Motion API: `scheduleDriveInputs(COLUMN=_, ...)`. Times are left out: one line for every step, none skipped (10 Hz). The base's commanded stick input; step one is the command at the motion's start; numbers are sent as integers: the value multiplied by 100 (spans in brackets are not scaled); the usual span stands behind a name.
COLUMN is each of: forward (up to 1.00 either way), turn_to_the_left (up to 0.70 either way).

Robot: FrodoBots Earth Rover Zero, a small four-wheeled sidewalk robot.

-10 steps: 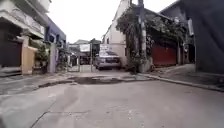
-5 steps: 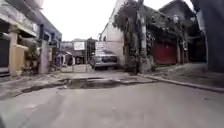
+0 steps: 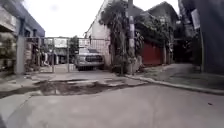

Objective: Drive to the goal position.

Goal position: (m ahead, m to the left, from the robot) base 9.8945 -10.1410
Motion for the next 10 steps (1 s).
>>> scheduleDriveInputs(forward=100, turn_to_the_left=-27)
scheduleDriveInputs(forward=100, turn_to_the_left=-27)
scheduleDriveInputs(forward=100, turn_to_the_left=-27)
scheduleDriveInputs(forward=100, turn_to_the_left=-27)
scheduleDriveInputs(forward=100, turn_to_the_left=-27)
scheduleDriveInputs(forward=100, turn_to_the_left=-27)
scheduleDriveInputs(forward=100, turn_to_the_left=-27)
scheduleDriveInputs(forward=100, turn_to_the_left=-27)
scheduleDriveInputs(forward=100, turn_to_the_left=-27)
scheduleDriveInputs(forward=100, turn_to_the_left=-27)
